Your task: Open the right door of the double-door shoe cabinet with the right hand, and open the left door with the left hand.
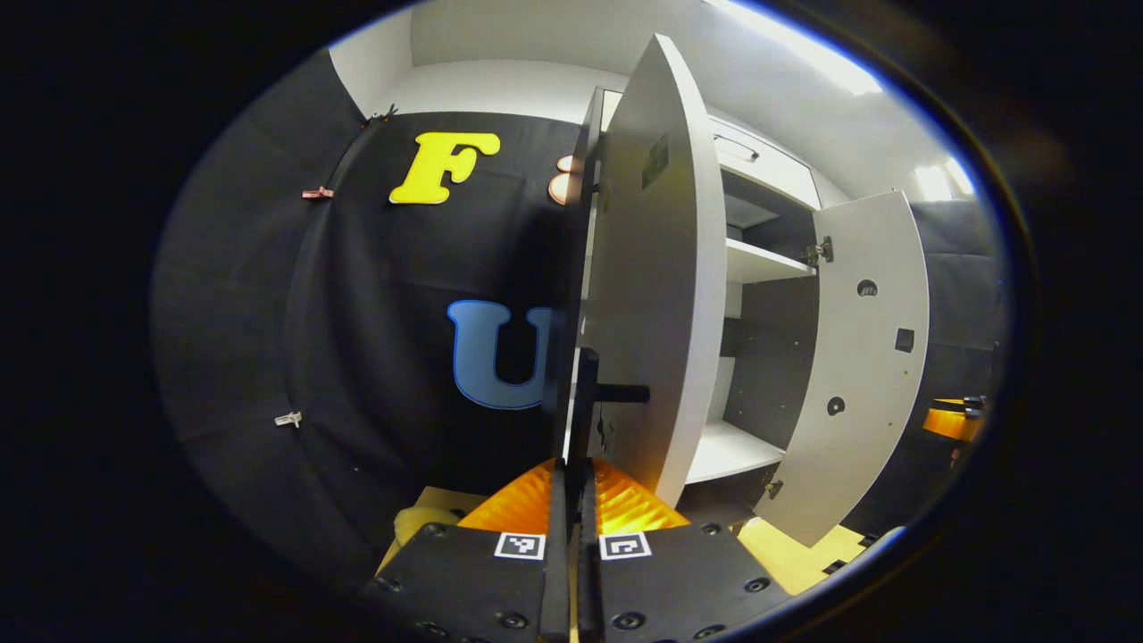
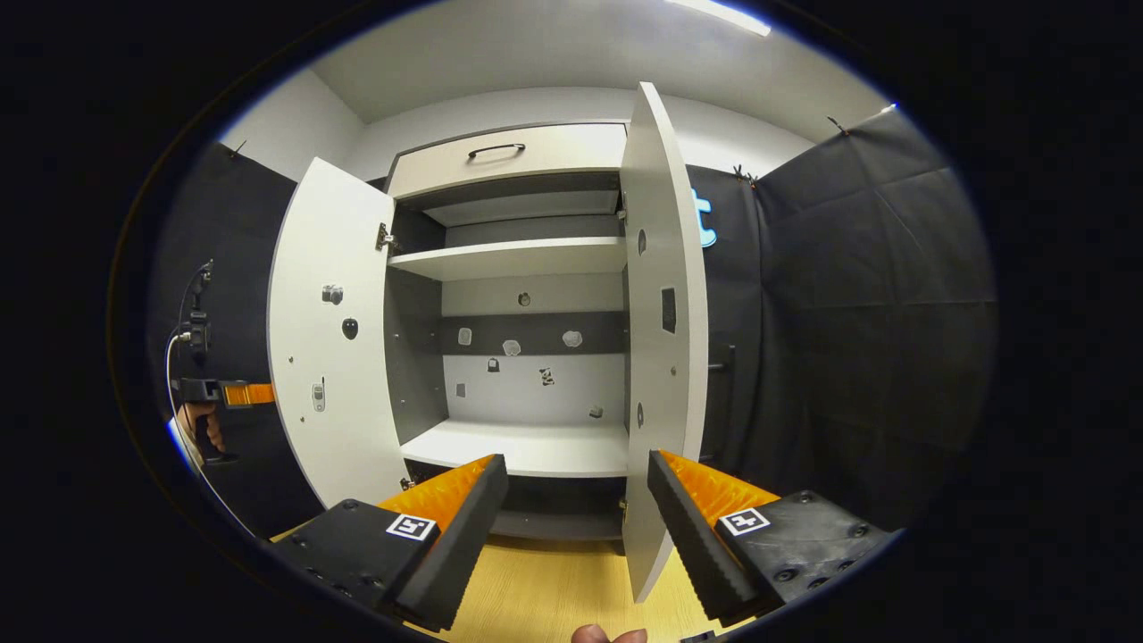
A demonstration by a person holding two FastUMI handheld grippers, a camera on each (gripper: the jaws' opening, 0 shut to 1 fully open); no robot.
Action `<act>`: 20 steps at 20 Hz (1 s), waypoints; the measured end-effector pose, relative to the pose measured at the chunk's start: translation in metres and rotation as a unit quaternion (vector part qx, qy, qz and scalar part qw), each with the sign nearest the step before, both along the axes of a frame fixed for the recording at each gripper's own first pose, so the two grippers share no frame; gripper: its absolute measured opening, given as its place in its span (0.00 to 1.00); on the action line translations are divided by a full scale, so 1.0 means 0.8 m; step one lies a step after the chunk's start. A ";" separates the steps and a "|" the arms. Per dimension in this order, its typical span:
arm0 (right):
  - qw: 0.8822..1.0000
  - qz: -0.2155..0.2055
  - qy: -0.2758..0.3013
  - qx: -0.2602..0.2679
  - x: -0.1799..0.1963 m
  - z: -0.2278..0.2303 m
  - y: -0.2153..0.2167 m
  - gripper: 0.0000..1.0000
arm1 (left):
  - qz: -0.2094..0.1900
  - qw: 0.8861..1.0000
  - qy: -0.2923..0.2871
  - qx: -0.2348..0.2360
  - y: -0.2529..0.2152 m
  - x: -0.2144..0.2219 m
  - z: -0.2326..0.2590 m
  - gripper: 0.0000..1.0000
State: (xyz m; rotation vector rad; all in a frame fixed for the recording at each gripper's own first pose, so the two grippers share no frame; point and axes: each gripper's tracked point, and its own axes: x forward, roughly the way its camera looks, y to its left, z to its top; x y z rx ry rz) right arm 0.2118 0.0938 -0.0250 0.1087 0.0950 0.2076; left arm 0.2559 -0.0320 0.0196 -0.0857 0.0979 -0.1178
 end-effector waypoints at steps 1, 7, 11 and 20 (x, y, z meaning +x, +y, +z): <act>1.000 0.001 0.001 0.002 0.000 0.000 0.001 0.99 | 0.006 1.000 -0.001 0.007 0.001 -0.013 -0.002 0.08; 1.000 0.002 0.006 0.002 -0.001 -0.002 0.001 0.99 | 0.029 0.999 -0.018 -0.009 -0.010 -0.069 0.013 0.10; 1.000 -0.003 0.006 0.002 0.000 -0.002 0.000 0.99 | 0.035 0.999 -0.034 0.002 -0.028 -0.098 0.031 0.32; 1.000 -0.012 -0.005 0.003 0.004 0.002 -0.001 0.99 | 0.015 0.998 -0.038 0.037 -0.111 -0.114 0.042 0.96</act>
